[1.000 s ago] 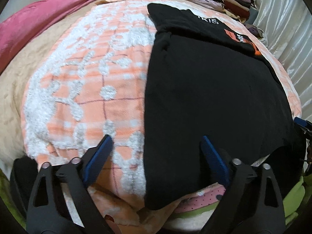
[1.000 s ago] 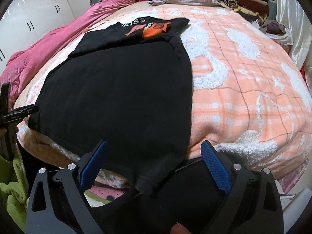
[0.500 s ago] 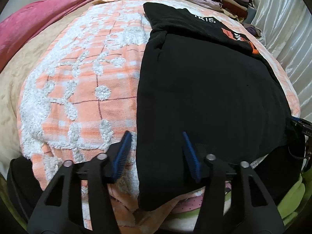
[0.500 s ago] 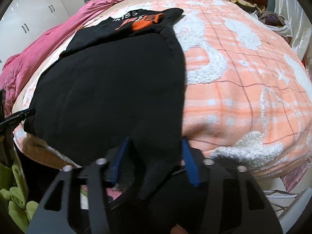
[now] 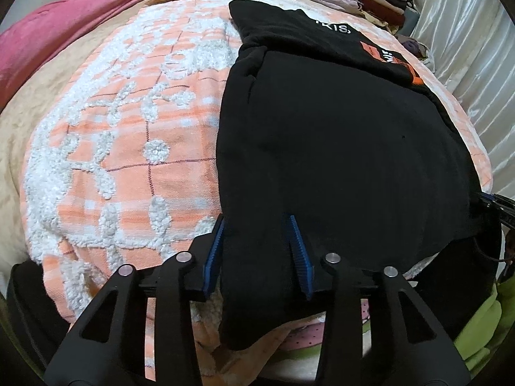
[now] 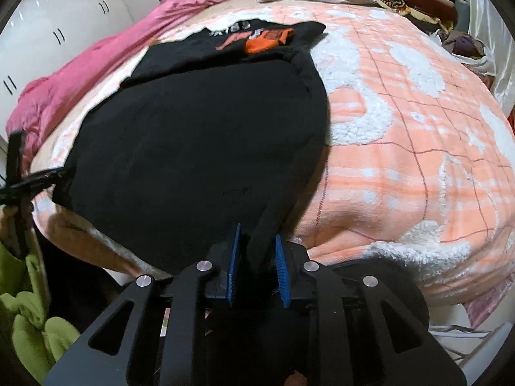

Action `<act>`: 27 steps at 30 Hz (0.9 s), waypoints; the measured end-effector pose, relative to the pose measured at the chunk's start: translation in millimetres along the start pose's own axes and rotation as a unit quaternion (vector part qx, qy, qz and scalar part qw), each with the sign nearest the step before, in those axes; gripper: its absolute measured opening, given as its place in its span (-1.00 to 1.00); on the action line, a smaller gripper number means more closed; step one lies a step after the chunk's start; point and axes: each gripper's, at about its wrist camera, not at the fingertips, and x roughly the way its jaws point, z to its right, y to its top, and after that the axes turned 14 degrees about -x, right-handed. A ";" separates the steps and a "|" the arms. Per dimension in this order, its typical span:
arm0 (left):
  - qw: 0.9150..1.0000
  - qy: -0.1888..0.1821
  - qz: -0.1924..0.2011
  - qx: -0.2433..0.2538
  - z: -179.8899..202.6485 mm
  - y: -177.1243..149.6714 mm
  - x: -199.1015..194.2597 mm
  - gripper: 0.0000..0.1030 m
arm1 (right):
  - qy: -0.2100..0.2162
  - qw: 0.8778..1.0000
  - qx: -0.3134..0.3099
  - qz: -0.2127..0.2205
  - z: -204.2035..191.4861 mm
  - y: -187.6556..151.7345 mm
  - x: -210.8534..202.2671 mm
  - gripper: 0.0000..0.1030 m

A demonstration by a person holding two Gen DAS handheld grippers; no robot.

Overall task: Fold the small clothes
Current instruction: 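Close both tools on the hem of the sweatshirt, then lift the hem with both tools and fold it toward the collar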

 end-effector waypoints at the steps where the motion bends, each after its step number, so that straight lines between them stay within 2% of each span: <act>1: 1.000 -0.001 0.000 0.000 0.5 0.0 0.4 -0.31 | 0.001 1.000 0.003 -0.001 0.7 0.4 1.3 -0.53; 3: 1.000 -0.001 0.000 0.000 0.7 -0.8 1.2 -0.27 | -0.002 1.000 0.012 -0.004 4.3 -0.7 1.9 -0.39; 13: 1.000 0.002 -0.001 -0.001 2.5 1.1 3.5 -0.27 | 0.003 1.000 0.021 -0.002 6.6 -3.4 2.0 -0.33; 15: 1.000 0.002 0.001 0.004 4.9 1.3 2.2 -0.43 | 0.010 1.000 0.012 -0.004 2.1 -2.1 3.1 -0.64; 17: 1.000 0.003 0.005 0.006 6.9 1.1 0.7 -0.61 | 0.008 1.000 0.004 -0.001 -1.5 -0.7 1.7 -0.76; 18: 1.000 0.003 0.006 0.006 7.2 1.4 -0.4 -0.75 | 0.010 1.000 0.004 0.003 -1.7 -0.2 0.5 -0.78; 21: 1.000 -0.004 0.009 0.008 7.4 2.7 -5.5 -0.86 | 0.016 1.000 0.010 0.015 0.2 0.6 -4.4 -0.84; 27: 0.999 -0.031 0.014 -0.003 4.1 10.6 -18.7 -0.92 | 0.036 0.997 0.029 0.067 8.3 8.9 -24.9 -0.84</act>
